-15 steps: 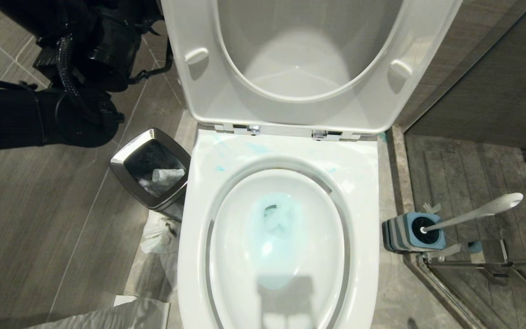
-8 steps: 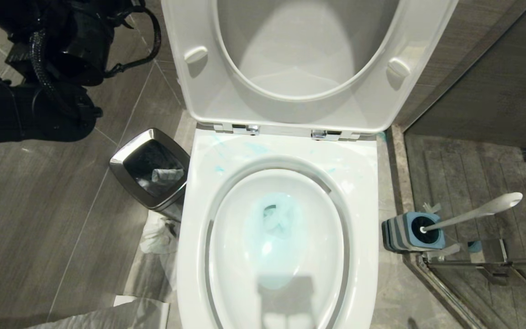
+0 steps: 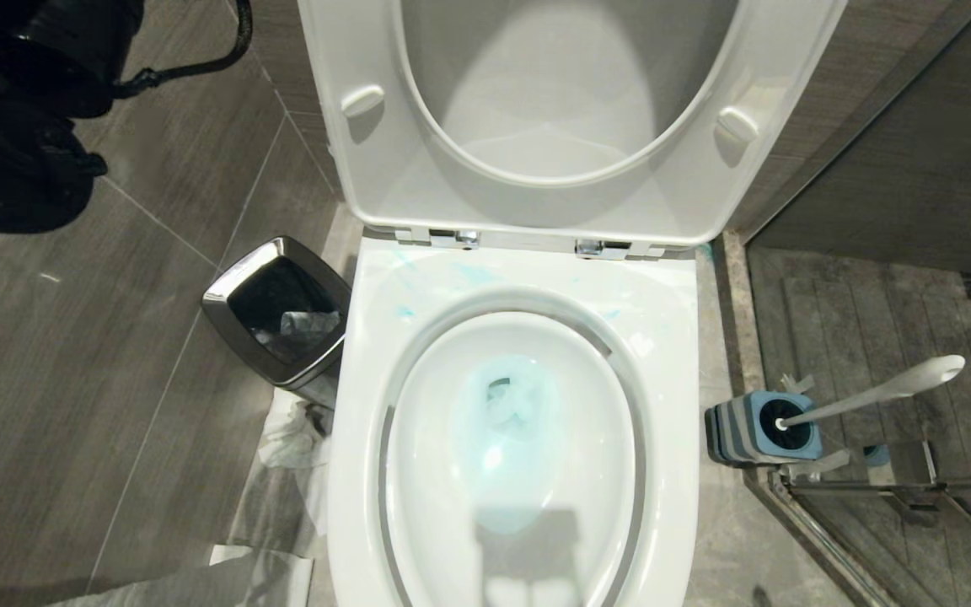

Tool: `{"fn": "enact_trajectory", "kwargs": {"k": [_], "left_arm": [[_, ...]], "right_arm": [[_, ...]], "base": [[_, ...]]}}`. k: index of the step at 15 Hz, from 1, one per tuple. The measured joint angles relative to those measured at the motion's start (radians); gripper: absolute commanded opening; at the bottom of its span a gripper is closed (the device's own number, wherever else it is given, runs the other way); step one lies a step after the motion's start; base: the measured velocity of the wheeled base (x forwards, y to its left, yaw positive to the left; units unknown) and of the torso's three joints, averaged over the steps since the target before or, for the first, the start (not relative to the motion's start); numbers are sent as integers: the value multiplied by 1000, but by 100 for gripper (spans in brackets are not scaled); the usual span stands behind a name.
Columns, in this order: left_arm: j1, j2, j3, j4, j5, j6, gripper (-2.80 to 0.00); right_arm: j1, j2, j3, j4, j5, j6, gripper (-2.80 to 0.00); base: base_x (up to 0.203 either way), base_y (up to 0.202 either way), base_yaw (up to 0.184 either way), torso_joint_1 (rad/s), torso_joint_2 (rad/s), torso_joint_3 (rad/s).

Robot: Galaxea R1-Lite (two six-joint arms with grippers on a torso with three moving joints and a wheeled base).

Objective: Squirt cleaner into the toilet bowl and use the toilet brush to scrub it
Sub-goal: Flush the toilet

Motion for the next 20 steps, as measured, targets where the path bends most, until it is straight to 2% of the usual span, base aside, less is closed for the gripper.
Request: {"fn": "enact_trajectory", "kwargs": {"k": [9,20], "left_arm": [[-92,-33,4,52,-3,-5,-280],[-113,61,0,38,-3,-5,-280]], "right_arm": [[0,0,0,0,0,0,-280],[0,0,0,0,0,0,-280]], "base": [[0,0,0,0,0,0],[0,0,0,0,0,0]]}}
